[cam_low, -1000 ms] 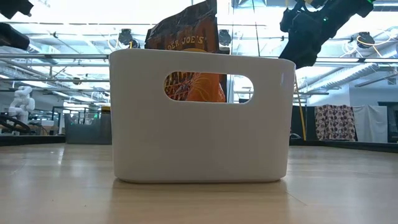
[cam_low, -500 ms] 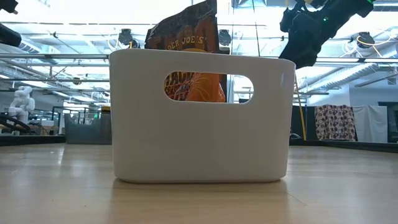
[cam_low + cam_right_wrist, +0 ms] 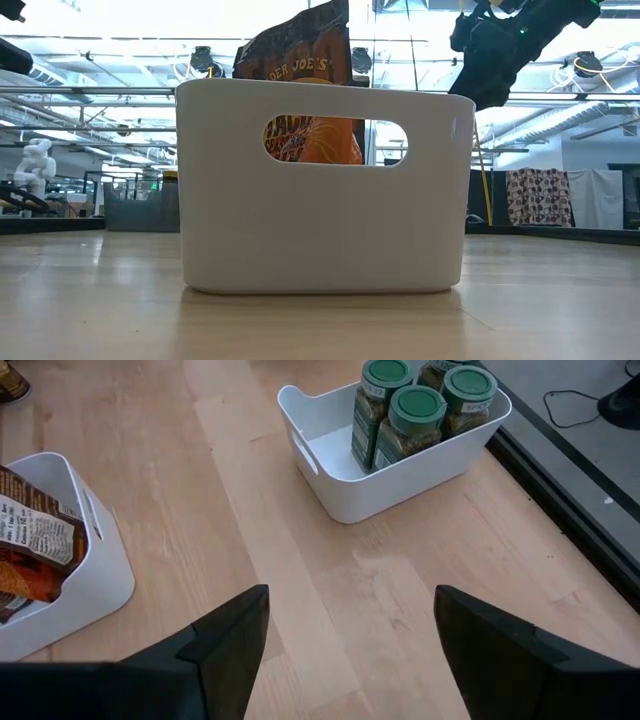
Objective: Sort spices by type
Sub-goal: Put the left yellow spice bottle into the transparent black bin
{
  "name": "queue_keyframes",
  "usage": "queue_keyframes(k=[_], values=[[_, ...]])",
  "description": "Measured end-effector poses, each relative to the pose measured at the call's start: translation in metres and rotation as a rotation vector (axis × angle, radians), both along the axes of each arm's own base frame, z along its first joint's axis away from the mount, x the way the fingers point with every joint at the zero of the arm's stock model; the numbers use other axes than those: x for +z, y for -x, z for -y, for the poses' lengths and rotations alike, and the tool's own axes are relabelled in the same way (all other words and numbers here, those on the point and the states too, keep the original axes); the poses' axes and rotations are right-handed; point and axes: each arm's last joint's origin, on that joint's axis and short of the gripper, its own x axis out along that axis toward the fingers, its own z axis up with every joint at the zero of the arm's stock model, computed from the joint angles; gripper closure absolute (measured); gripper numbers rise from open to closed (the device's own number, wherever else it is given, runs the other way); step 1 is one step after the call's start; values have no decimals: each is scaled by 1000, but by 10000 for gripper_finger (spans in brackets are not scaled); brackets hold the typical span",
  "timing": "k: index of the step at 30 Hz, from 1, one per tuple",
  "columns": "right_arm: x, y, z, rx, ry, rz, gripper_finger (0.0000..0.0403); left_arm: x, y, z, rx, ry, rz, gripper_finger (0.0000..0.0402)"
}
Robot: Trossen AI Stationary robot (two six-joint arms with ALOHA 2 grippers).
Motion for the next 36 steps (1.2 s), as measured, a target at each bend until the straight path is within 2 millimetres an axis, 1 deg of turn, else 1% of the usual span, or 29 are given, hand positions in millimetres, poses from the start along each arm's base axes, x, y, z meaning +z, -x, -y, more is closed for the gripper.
queue_keyframes(k=[6, 12, 19, 23, 28, 33, 36], values=[[0, 0, 0, 0, 0, 0, 135, -1, 0, 0, 5, -1, 1, 137], [0, 0, 0, 0, 0, 0, 135, -3, 1, -1, 7, -3, -7, 174], [0, 0, 0, 0, 0, 0, 135, -3, 1, -1, 10, -4, -8, 175], [0, 0, 0, -3, -4, 1, 135, -2, -1, -5, 28, -9, -6, 175], [0, 0, 0, -4, -5, 2, 135, 12, -10, -13, 62, -41, 92, 175], [0, 0, 0, -4, -5, 1, 135, 29, -14, -24, 105, -43, 138, 175], [0, 0, 0, -4, -5, 2, 135, 40, -14, -35, 141, -76, 134, 175]])
